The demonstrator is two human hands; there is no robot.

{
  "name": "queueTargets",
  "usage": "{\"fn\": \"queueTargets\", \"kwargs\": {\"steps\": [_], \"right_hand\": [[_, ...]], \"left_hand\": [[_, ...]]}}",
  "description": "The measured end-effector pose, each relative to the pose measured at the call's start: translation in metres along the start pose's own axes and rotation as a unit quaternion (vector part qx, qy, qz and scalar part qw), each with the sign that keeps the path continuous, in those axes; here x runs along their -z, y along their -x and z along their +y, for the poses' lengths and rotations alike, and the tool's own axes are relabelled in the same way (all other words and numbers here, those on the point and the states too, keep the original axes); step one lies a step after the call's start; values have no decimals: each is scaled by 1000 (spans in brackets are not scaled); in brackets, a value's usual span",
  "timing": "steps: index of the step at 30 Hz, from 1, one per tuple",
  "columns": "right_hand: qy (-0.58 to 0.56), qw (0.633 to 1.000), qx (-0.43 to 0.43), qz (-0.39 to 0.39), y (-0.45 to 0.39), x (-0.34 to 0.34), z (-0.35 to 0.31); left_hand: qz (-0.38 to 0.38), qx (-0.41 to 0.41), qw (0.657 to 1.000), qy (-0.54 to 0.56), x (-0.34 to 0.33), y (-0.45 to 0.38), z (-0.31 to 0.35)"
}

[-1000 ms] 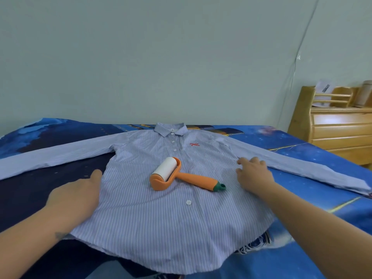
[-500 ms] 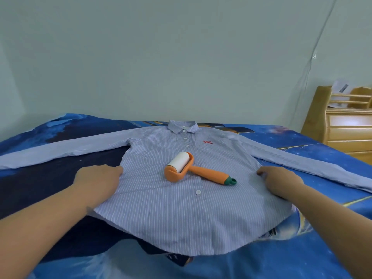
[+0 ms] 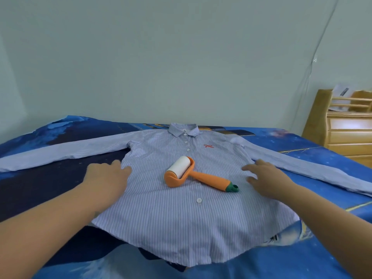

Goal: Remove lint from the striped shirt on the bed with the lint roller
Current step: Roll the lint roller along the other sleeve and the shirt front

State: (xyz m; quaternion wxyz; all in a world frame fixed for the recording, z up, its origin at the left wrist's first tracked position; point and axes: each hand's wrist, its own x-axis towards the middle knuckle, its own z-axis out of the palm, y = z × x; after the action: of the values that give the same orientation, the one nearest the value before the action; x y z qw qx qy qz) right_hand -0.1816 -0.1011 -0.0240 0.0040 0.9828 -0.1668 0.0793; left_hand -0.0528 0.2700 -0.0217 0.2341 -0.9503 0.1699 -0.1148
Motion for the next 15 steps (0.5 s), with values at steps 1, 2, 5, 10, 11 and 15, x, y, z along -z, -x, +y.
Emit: {"fn": "queueTargets", "kwargs": {"steps": [1, 2, 5, 10, 11, 15], "right_hand": [[-45, 998, 34, 18, 0, 1, -14], [-87, 994, 62, 26, 0, 1, -29], [-148, 984, 101, 11, -5, -4, -68], [-141, 983, 121, 2, -15, -21, -100], [-140, 982, 125, 4, -16, -24, -102], [-142, 982, 124, 16, -20, -30, -102]], "left_hand": [[26, -11, 999, 28, 3, -4, 7], [48, -21, 997, 61, 5, -7, 13], [82, -54, 986, 133, 8, -19, 32], [97, -74, 974, 190, 6, -40, 44], [95, -78, 972, 200, 4, -43, 43], [87, -94, 969, 209, -4, -52, 40]]}}
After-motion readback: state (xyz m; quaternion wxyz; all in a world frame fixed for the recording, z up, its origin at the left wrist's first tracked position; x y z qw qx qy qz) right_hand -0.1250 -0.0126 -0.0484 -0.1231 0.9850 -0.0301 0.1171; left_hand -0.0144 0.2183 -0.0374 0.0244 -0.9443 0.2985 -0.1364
